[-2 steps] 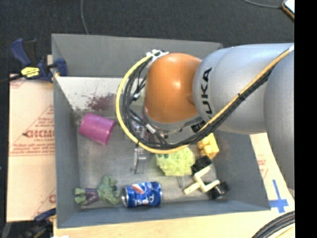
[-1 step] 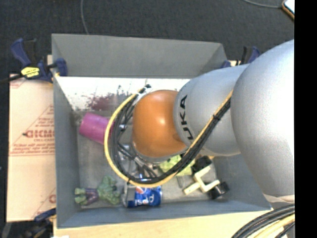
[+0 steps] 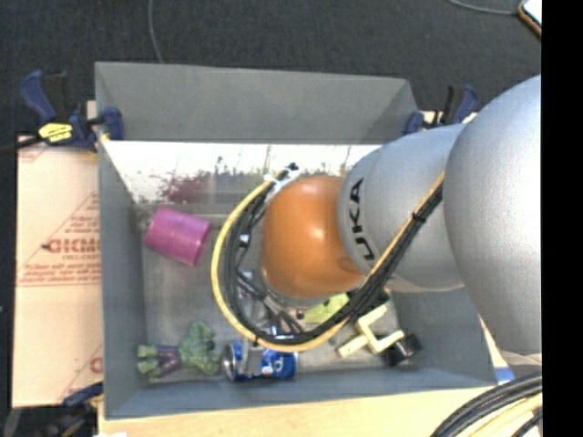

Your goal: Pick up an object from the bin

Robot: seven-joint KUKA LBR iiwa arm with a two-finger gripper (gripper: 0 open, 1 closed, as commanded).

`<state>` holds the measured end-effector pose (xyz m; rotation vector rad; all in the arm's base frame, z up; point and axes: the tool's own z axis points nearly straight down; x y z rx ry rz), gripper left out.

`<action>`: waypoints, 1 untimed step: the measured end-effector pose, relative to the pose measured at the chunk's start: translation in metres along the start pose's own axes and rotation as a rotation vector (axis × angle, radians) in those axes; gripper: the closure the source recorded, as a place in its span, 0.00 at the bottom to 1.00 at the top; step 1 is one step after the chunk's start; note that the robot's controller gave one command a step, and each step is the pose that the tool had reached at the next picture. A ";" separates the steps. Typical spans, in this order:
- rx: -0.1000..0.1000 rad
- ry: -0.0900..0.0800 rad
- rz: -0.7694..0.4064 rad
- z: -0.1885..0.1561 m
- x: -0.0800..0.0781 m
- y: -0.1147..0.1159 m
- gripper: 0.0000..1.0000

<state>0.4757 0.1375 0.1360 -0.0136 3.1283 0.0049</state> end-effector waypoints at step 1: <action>-0.001 0.010 -0.035 0.053 -0.003 0.057 0.00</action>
Offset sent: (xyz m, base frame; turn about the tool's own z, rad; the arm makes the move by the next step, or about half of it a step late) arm 0.0414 0.0424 -0.0660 0.0334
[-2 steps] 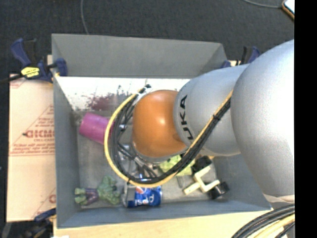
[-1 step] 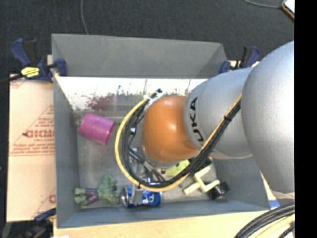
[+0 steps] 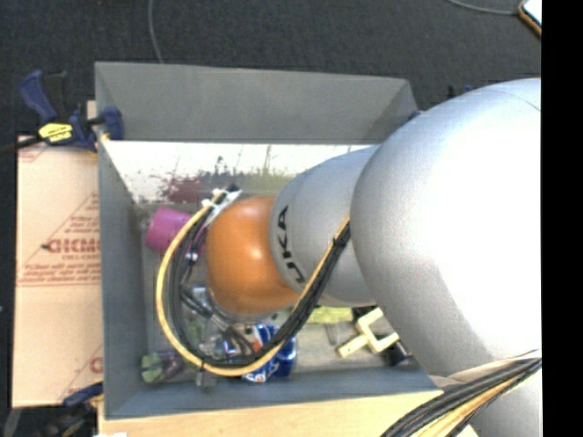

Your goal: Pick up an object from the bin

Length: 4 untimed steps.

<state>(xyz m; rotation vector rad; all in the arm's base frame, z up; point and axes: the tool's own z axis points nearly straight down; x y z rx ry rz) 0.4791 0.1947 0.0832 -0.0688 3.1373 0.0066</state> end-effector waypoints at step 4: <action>-0.003 -0.031 0.057 0.009 -0.007 -0.024 1.00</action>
Offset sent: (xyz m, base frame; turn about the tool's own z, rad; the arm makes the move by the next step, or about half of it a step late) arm 0.0832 0.0039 -0.0132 -0.3367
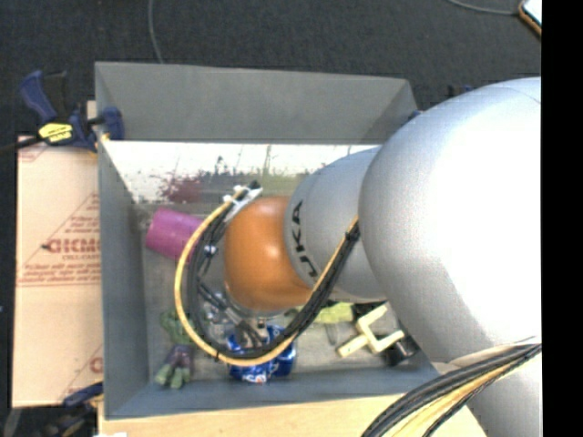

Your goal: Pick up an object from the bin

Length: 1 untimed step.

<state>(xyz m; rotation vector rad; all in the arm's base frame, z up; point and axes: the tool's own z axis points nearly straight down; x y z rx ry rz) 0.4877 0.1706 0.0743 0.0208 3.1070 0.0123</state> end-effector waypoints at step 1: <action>-0.002 -0.011 0.038 0.002 0.006 -0.012 1.00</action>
Offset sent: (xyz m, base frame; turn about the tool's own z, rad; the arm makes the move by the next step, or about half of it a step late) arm 0.0002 -0.0035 -0.0043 0.0414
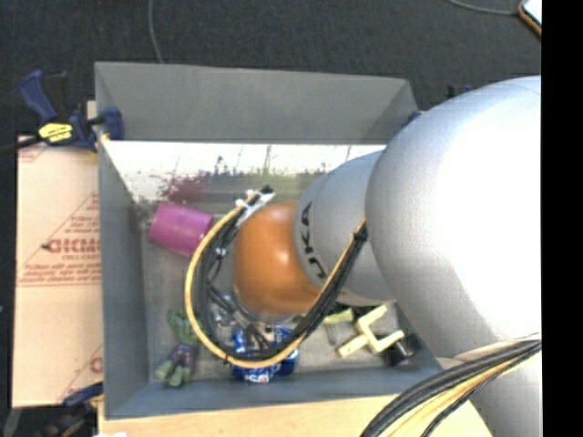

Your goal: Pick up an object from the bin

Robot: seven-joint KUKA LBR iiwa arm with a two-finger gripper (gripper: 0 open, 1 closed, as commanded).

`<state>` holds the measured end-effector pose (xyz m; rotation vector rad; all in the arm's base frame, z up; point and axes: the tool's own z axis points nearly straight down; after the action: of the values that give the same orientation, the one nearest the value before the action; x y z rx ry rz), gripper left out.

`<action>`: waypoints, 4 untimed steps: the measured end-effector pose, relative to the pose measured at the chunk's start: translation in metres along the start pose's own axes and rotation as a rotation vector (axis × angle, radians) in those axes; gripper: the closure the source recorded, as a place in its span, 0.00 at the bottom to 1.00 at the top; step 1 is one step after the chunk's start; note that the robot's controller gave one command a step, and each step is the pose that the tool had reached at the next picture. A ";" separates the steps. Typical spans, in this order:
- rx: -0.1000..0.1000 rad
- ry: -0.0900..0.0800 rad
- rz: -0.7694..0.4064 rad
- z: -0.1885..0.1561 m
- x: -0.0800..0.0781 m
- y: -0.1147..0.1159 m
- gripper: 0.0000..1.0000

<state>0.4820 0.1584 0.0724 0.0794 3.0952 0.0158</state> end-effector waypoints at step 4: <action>0.000 0.002 0.046 -0.010 -0.001 -0.014 1.00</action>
Offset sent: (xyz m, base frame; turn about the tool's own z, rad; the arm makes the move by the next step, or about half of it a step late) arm -0.0030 -0.0114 -0.0024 0.0333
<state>0.4816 0.1440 0.0828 0.1510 3.0944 0.0172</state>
